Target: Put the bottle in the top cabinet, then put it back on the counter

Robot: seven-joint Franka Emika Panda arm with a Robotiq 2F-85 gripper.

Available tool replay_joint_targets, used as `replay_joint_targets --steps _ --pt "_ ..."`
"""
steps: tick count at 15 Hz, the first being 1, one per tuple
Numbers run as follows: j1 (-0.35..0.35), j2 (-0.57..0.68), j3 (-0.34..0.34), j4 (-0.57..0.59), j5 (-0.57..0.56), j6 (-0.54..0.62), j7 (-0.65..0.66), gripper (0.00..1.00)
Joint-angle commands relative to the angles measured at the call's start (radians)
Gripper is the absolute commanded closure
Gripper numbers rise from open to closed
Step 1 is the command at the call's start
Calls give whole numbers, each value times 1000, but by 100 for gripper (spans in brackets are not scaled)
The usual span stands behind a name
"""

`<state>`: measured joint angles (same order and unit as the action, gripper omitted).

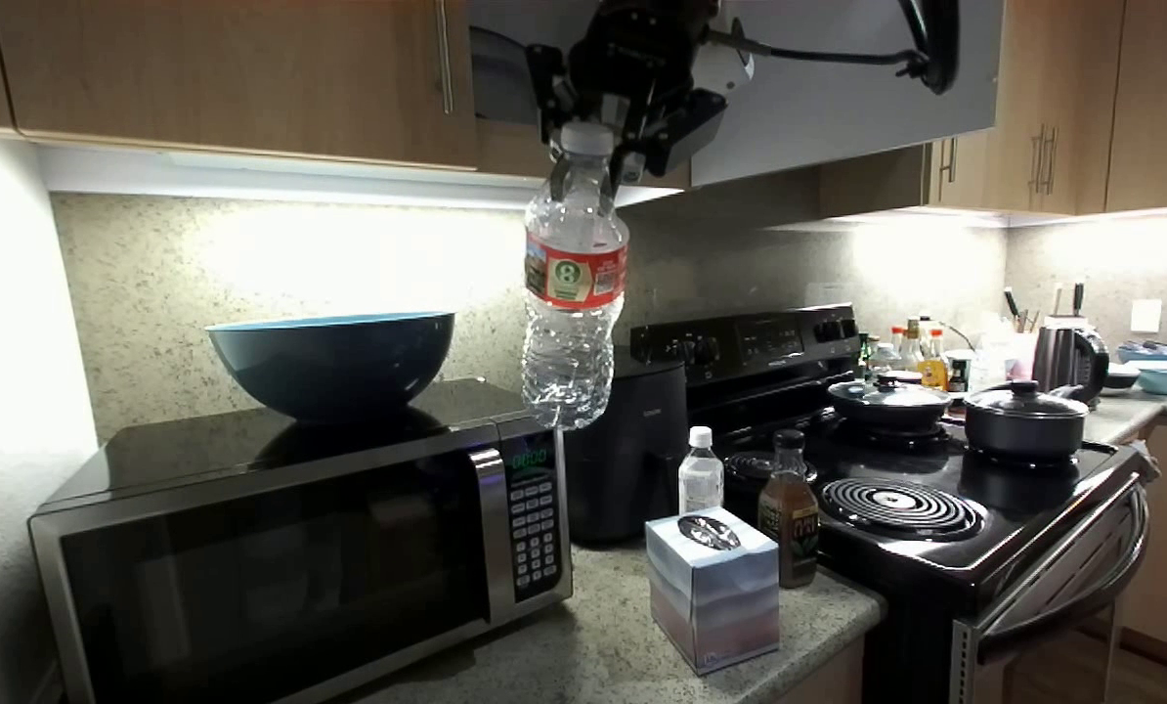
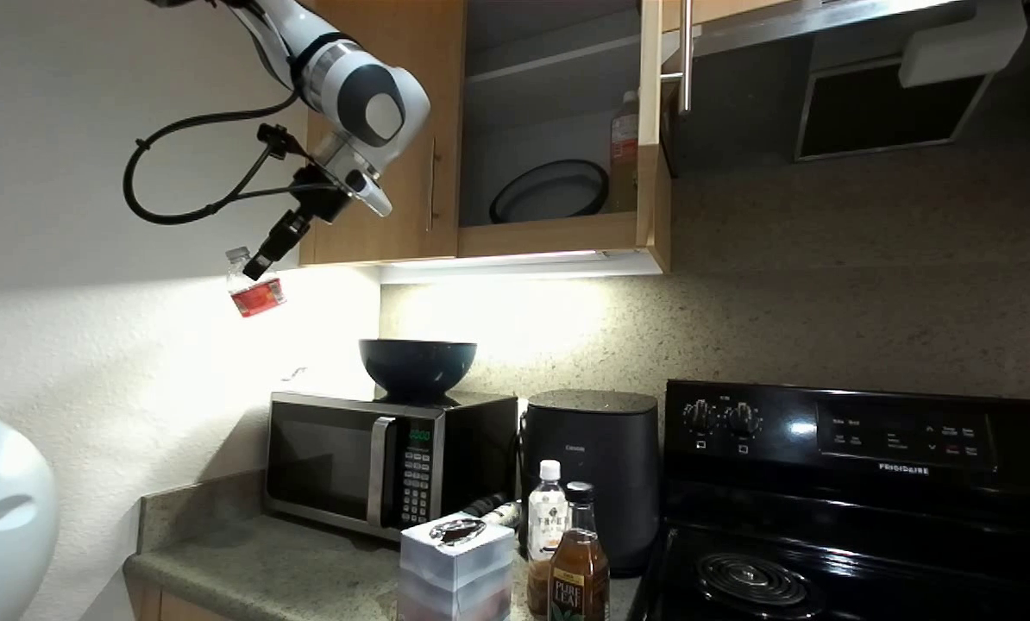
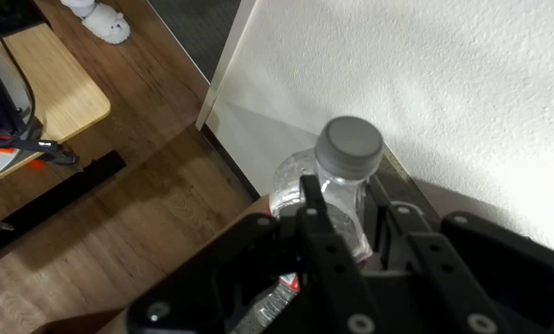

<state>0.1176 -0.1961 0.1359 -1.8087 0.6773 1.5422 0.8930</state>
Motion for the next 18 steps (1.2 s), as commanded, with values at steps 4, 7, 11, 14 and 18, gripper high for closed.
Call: replay_joint_targets --steps 4,7,11,14,18 --pt "-13 55 -15 -43 52 -1 -38 91" --pt "-18 99 -39 -88 140 23 -118 91" --pt "-32 161 -63 -121 220 37 -188 91" --pt "-31 183 -67 -102 185 20 -156 76" --pt "-32 200 -71 -102 185 21 -156 76"
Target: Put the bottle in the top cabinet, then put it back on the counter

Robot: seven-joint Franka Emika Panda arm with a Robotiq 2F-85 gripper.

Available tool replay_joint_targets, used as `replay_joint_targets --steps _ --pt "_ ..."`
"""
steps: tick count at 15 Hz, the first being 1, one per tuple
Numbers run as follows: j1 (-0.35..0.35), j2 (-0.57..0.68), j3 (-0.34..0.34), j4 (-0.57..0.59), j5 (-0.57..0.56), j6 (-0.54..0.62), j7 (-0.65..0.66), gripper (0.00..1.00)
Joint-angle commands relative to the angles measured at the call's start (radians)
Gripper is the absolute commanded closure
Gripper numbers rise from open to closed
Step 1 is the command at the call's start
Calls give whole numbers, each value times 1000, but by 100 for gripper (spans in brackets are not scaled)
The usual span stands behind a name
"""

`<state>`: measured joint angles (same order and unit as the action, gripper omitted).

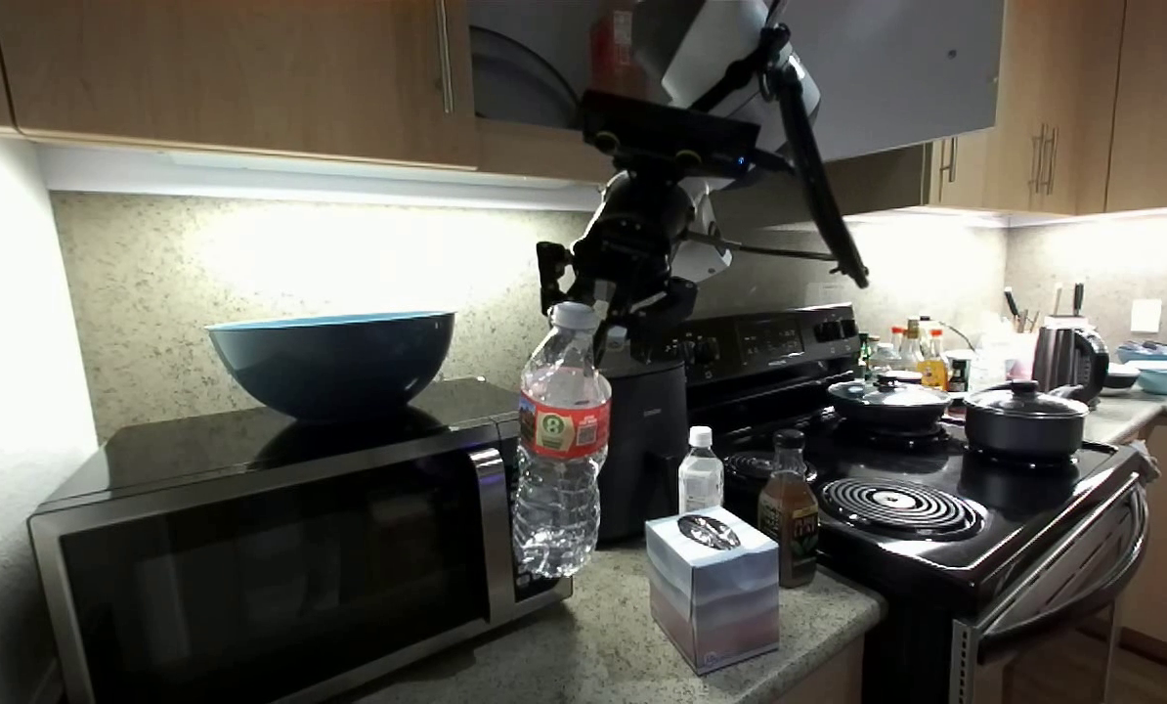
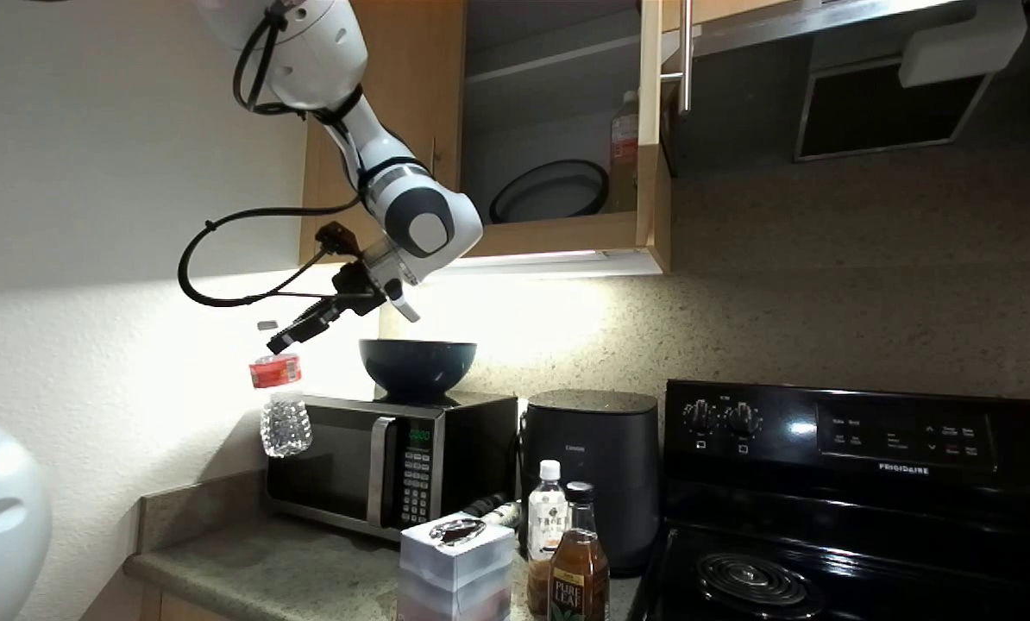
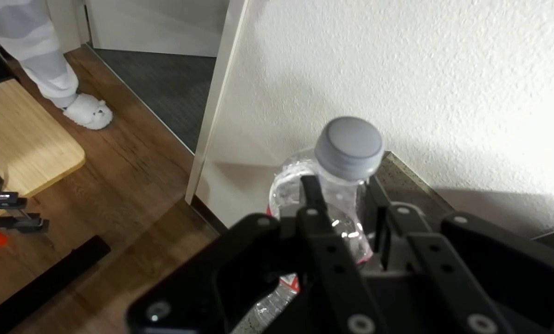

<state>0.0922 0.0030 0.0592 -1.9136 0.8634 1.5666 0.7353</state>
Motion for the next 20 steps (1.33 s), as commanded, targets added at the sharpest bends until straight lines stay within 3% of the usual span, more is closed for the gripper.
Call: replay_joint_targets --steps 1,2,7,16,20 --pt "-7 0 6 3 -1 -3 1 76" --pt "-7 0 6 3 -1 -3 1 92" --pt "-19 118 -15 -7 46 10 -11 91" --pt "-13 298 -48 41 28 163 6 91" --pt "-13 371 -44 84 27 165 5 91"
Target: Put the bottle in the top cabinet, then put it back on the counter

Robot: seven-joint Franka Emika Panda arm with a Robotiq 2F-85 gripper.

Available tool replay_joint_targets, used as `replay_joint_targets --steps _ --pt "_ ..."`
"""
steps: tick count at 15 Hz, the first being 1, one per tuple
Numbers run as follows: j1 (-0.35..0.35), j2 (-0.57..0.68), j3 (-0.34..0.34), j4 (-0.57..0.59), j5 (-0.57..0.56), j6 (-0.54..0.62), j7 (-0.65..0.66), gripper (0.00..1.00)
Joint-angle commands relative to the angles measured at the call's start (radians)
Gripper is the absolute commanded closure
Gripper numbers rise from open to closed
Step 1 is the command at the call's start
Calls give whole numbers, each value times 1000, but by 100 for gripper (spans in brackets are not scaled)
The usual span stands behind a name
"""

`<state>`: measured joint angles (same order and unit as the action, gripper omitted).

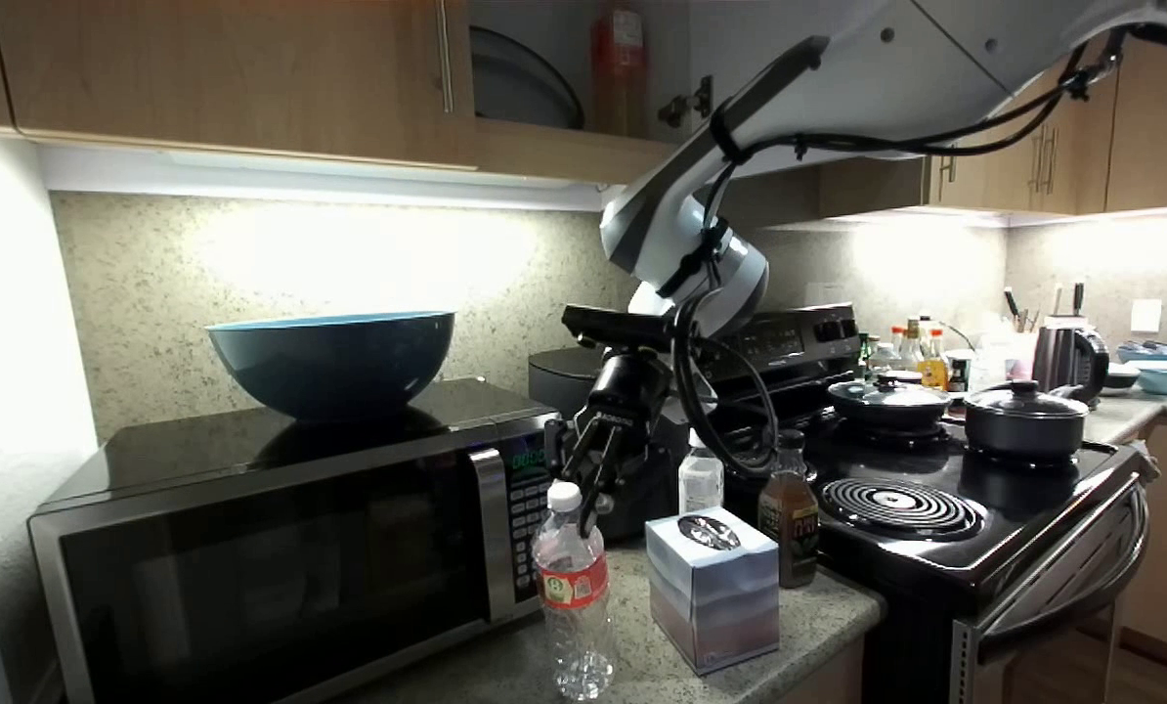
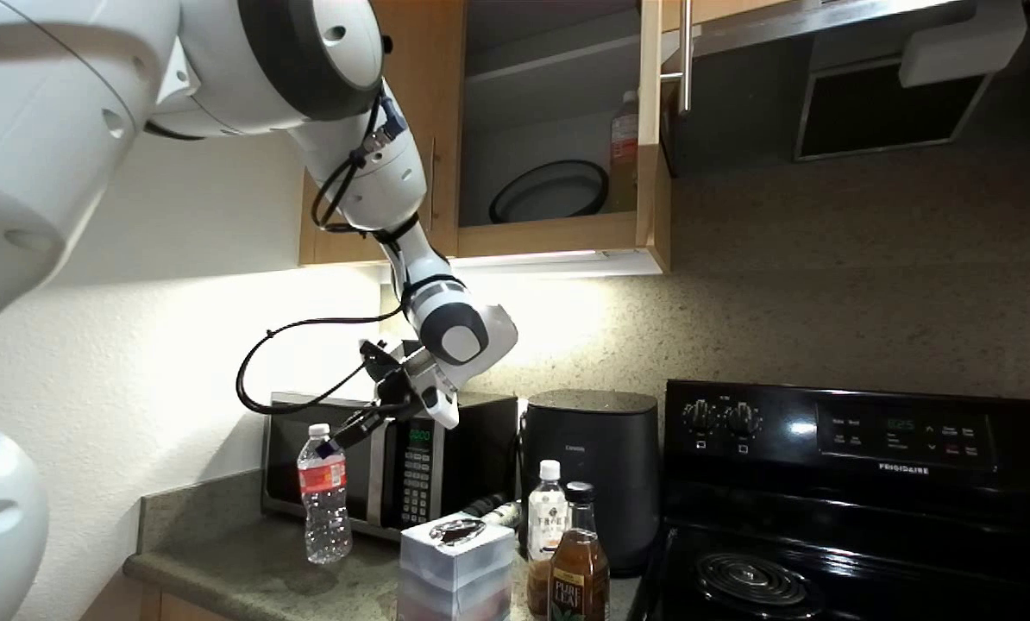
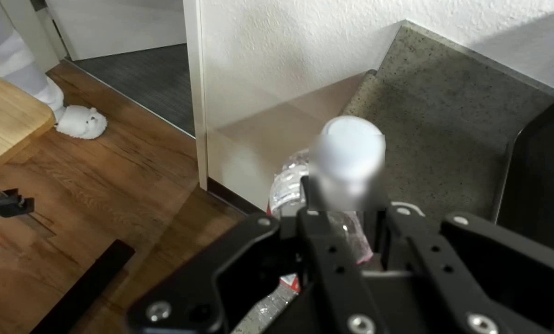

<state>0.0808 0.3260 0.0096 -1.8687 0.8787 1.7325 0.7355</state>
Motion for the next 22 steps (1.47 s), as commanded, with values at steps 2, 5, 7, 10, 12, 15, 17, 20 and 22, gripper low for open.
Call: replay_joint_targets --steps 2,5,7,10,12,15,17,20,22 --pt "1 76 4 57 2 -1 9 91" --pt "-8 114 3 78 27 -6 -1 91" --pt "-16 137 3 95 39 -10 -9 91" --pt "-23 163 1 117 57 -11 -12 91" --pt "-25 175 0 128 55 -16 -12 92" --pt "-21 188 -2 138 47 -8 -11 92" --pt "-20 193 -3 140 42 -9 -9 92" --pt "-19 196 -4 142 37 -12 -6 45" --pt "-20 198 -4 142 38 -13 -5 32"
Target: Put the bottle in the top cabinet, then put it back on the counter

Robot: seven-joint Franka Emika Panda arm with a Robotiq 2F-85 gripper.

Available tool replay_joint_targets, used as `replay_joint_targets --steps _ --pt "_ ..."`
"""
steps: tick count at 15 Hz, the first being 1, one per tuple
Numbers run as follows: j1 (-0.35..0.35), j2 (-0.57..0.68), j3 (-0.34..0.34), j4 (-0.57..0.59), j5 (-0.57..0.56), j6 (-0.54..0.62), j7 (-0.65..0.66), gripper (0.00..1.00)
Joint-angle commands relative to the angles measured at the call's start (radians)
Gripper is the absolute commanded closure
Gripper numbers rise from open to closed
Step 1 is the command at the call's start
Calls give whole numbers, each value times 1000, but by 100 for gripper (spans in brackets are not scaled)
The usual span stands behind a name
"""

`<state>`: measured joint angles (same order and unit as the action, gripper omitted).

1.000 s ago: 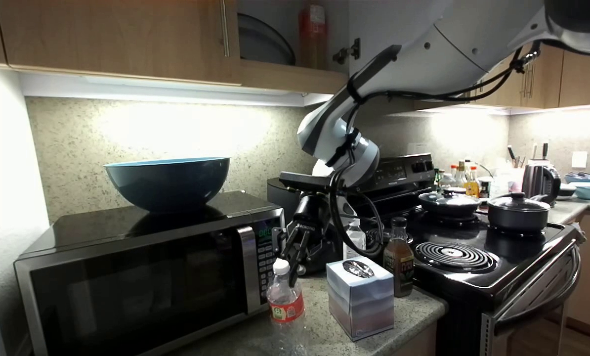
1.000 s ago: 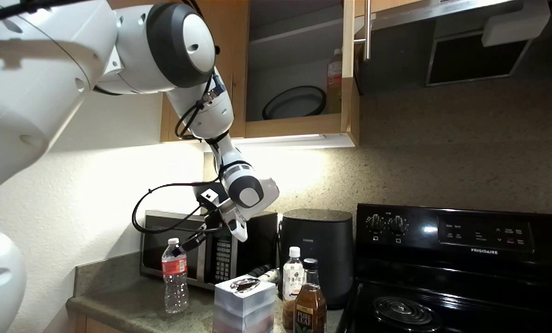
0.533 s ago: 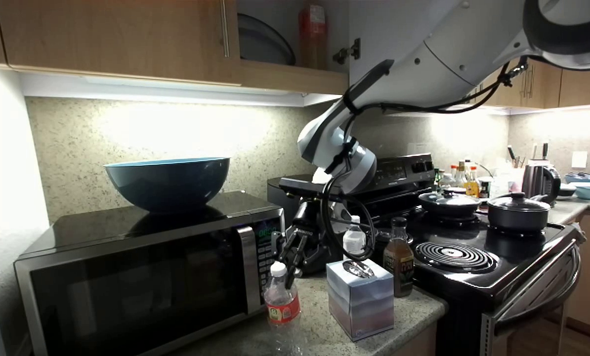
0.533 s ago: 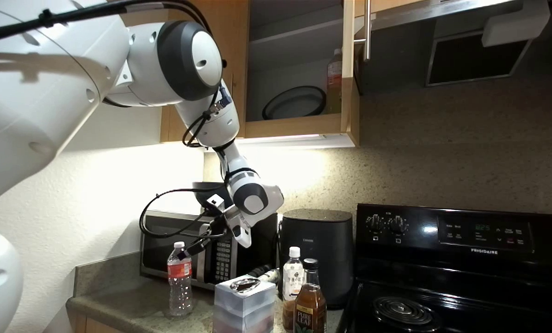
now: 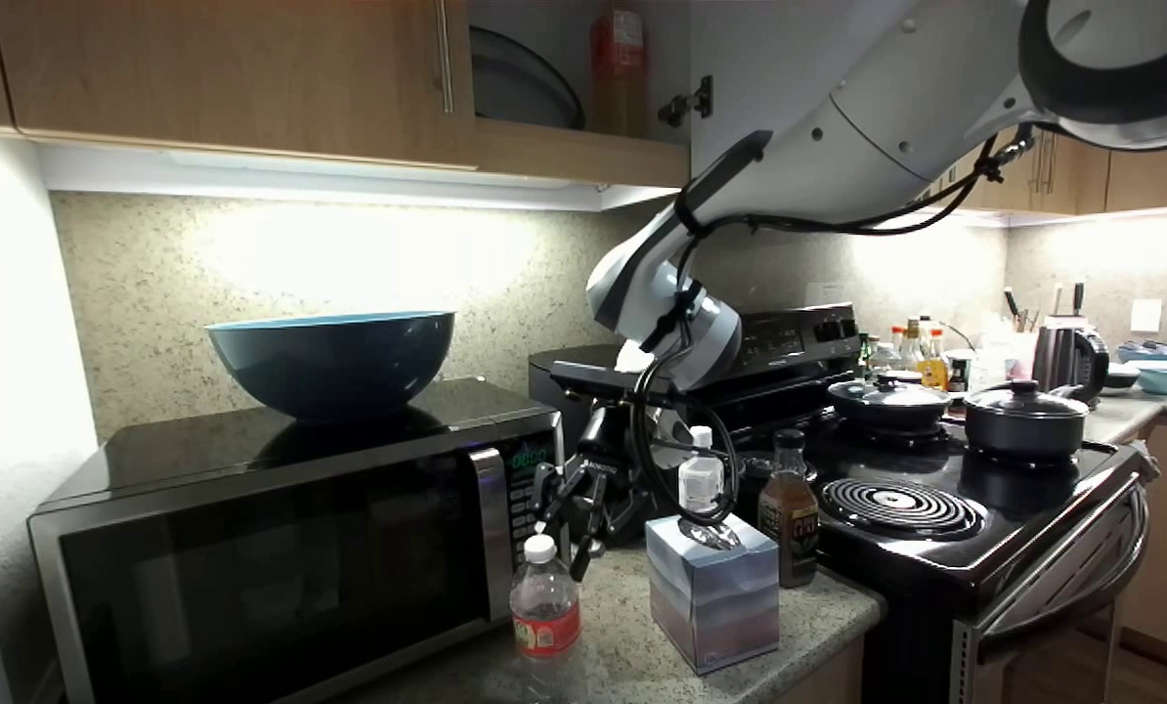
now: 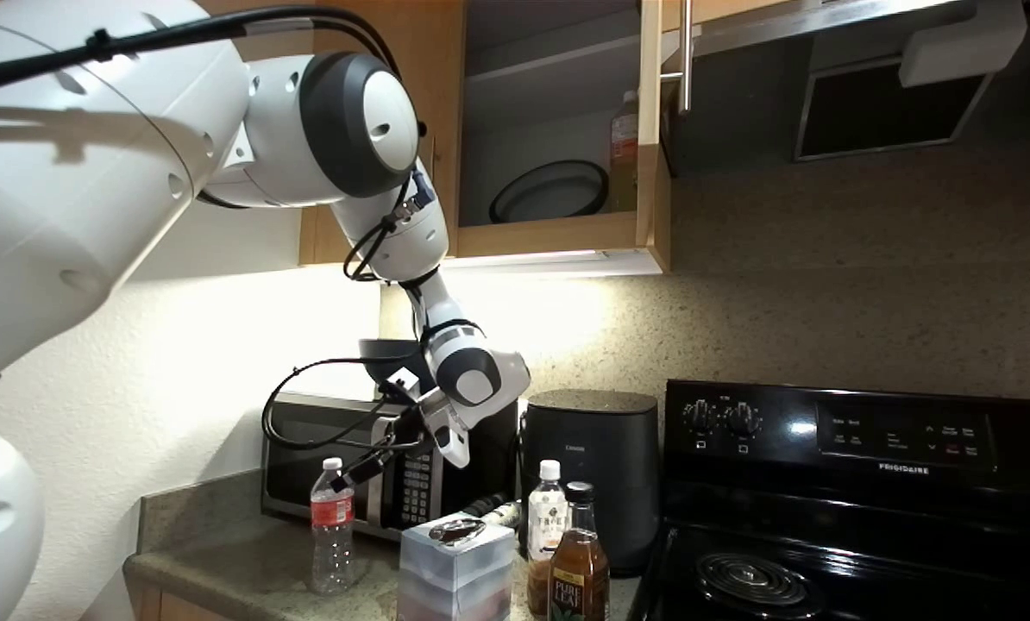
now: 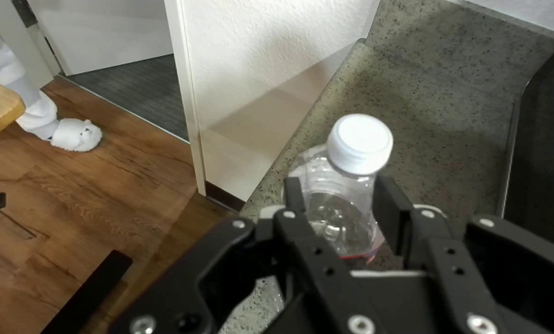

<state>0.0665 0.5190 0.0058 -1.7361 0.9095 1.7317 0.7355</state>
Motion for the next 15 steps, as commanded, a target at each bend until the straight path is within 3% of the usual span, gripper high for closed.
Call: replay_joint_targets --steps 1,5,15 --pt "-6 5 -1 10 8 -12 -4 26" --pt "-7 -6 0 8 14 -11 -7 2" --pt "-3 -145 17 10 45 12 -68 0"
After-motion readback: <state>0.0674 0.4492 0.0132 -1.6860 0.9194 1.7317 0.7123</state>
